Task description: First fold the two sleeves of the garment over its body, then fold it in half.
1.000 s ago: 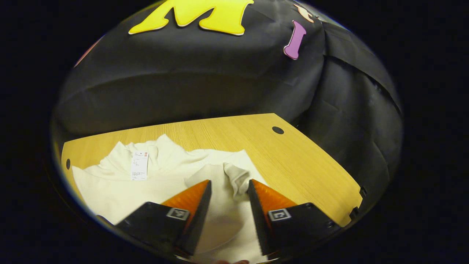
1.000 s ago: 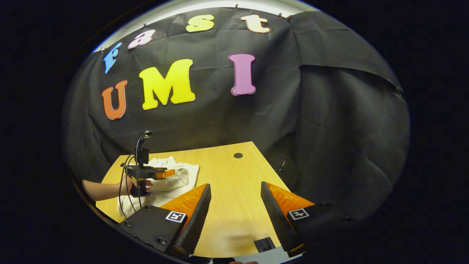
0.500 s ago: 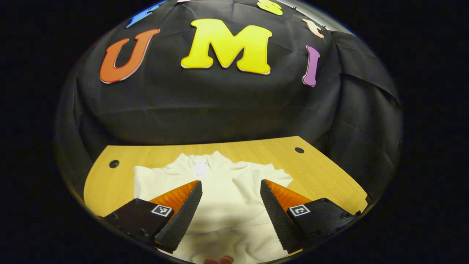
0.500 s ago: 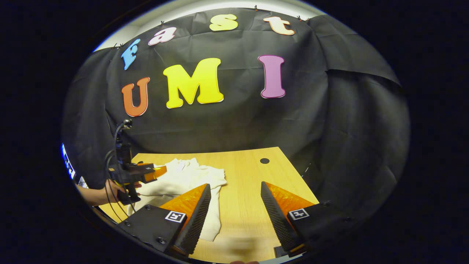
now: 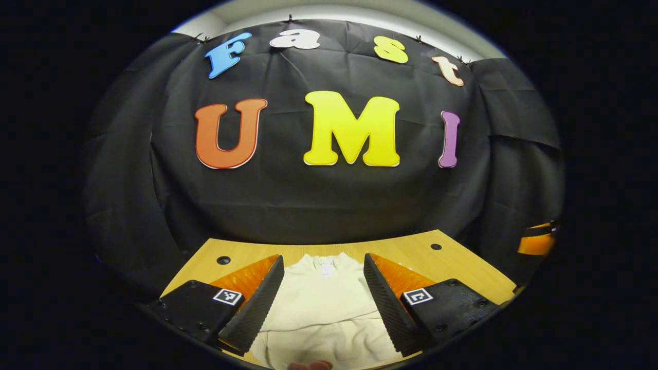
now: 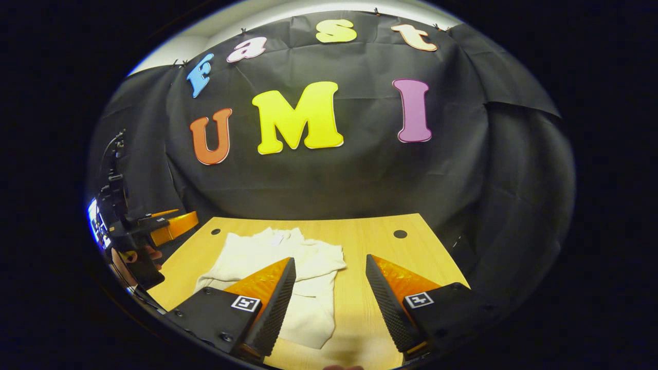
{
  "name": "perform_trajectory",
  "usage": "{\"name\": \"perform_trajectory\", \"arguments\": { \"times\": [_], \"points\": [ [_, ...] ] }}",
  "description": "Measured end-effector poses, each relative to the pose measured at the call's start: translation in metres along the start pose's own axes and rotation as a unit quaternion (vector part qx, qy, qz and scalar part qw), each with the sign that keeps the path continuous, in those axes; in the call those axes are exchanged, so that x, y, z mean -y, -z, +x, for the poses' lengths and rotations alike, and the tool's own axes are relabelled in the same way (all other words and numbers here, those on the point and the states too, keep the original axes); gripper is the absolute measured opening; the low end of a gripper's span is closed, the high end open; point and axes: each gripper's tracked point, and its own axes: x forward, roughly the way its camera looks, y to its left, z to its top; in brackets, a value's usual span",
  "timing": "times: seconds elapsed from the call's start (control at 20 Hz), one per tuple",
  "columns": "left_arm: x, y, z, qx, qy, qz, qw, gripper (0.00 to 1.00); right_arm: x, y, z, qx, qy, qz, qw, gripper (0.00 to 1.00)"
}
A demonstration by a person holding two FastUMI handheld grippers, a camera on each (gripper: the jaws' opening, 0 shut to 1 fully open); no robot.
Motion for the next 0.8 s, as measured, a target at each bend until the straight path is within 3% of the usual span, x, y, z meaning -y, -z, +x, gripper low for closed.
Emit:
{"name": "perform_trajectory", "arguments": {
  "times": [0.15, 0.25, 0.35, 0.4, 0.45, 0.55, 0.6, 0.8],
  "points": [
    [-0.022, 0.015, -0.019, -0.021, -0.014, -0.005, 1.000, 0.98, 0.001, 0.010, 0.005, -0.015, -0.004, -0.006, 1.000, 0.86],
    [-0.030, 0.041, -0.035, -0.063, -0.008, -0.009, 0.998, 0.98, 0.004, 0.023, 0.005, -0.034, -0.005, -0.015, 0.999, 0.82],
    [-0.037, 0.061, -0.053, -0.093, 0.001, 0.000, 0.996, 0.98, 0.009, 0.039, 0.002, -0.054, -0.007, -0.029, 0.998, 0.86],
    [-0.042, 0.074, -0.061, -0.108, 0.004, 0.009, 0.994, 0.99, 0.010, 0.049, 0.000, -0.066, -0.011, -0.028, 0.997, 0.82],
    [-0.047, 0.089, -0.066, -0.128, 0.004, 0.016, 0.992, 0.98, 0.010, 0.062, -0.002, -0.084, -0.018, -0.020, 0.996, 0.87],
    [-0.051, 0.127, -0.082, -0.181, 0.019, 0.016, 0.983, 0.98, 0.014, 0.096, -0.007, -0.128, -0.019, -0.013, 0.992, 0.82],
    [-0.052, 0.148, -0.092, -0.207, 0.023, 0.007, 0.978, 0.98, 0.020, 0.112, -0.010, -0.148, -0.013, -0.014, 0.989, 0.88],
    [-0.072, 0.225, -0.119, -0.301, 0.001, -0.062, 0.952, 0.98, 0.032, 0.174, -0.014, -0.216, -0.001, -0.020, 0.976, 0.89]
  ]
}}
